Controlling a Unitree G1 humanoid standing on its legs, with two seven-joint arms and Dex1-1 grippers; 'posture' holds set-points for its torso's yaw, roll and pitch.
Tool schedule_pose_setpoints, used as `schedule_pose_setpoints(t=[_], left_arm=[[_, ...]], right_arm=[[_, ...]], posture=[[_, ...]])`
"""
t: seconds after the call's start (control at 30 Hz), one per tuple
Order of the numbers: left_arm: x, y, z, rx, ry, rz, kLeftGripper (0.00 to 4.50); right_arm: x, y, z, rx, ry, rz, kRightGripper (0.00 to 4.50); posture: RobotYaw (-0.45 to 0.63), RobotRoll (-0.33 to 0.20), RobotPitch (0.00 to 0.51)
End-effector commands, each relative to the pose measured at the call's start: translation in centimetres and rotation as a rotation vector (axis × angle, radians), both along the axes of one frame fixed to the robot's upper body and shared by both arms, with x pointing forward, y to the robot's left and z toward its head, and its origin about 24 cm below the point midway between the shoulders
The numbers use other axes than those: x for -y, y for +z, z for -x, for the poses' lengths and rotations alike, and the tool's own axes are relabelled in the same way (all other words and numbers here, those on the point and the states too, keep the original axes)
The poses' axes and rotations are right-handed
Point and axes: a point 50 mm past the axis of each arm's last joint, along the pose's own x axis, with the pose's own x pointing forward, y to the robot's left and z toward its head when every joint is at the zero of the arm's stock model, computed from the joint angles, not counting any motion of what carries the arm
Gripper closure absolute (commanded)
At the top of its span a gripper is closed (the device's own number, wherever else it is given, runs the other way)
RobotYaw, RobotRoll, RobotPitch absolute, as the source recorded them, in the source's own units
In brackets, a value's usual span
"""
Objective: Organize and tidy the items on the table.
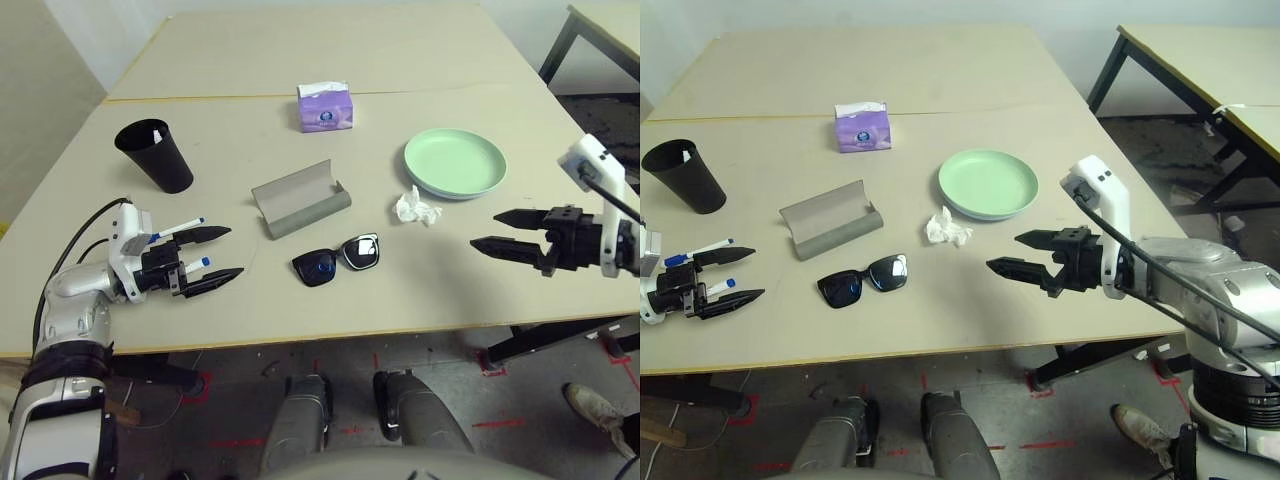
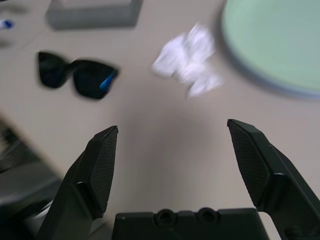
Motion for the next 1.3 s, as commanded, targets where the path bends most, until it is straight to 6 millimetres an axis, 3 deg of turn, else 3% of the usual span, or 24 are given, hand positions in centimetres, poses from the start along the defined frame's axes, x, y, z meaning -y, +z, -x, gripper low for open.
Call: schedule_pose_setpoints(t=[0.03, 0.57, 1.3], left_arm=[[-0.1, 0.0, 0.0, -0.013, -0.011, -0.026, 0.00], [0.1, 0.1, -0.3, 0.008, -0.005, -0.018, 0.00], [0.1, 0.2, 0.0, 0.022, 0.008, -0.010, 0.00]], right_arm=[[-0.2, -1.2, -1.1, 0.074, -0.042, 0.025, 0.04], [-2.4, -5.8, -3.9, 0.126, -0.034, 0.043, 0.04], [-4.2, -8.4, -7.2, 0.131, -0.035, 0.050, 0.04]], posture=[[-0.04, 0.000, 0.156], [-0.02, 0.000, 0.142], [0.00, 0.000, 0.146]])
